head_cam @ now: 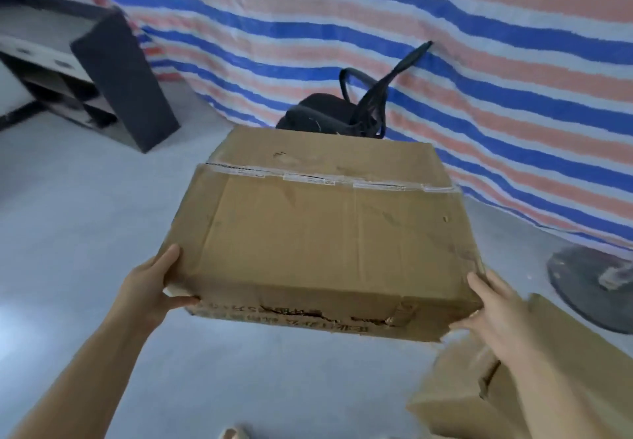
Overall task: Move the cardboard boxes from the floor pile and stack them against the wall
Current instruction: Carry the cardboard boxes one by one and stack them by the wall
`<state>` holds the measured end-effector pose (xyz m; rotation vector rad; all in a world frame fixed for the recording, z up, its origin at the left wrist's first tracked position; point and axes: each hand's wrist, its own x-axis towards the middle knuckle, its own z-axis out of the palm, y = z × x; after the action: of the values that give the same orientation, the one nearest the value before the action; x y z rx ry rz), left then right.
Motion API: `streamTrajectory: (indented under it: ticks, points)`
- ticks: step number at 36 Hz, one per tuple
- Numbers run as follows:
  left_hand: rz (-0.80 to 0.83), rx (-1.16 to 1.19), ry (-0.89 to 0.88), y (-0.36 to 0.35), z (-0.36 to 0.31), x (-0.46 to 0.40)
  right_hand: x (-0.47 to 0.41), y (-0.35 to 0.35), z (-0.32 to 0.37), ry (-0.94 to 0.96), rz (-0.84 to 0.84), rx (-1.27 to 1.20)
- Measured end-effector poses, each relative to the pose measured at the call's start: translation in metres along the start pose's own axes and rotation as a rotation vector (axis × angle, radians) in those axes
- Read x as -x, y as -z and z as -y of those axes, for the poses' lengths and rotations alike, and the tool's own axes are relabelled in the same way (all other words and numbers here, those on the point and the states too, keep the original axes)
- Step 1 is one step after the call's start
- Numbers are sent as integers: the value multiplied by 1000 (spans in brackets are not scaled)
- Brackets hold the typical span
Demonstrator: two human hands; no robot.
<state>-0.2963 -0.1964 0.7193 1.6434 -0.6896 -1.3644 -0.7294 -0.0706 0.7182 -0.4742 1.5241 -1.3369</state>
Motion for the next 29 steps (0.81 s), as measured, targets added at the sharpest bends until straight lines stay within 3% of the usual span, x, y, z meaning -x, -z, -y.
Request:
streamTrajectory:
  ticks: [13,29]
  points:
    - [-358,226,35,286,-3,-4,19,-288,-54,18,326,221]
    - [-722,553,84,458,17,-3,13,-561,-88,-73,729,423]
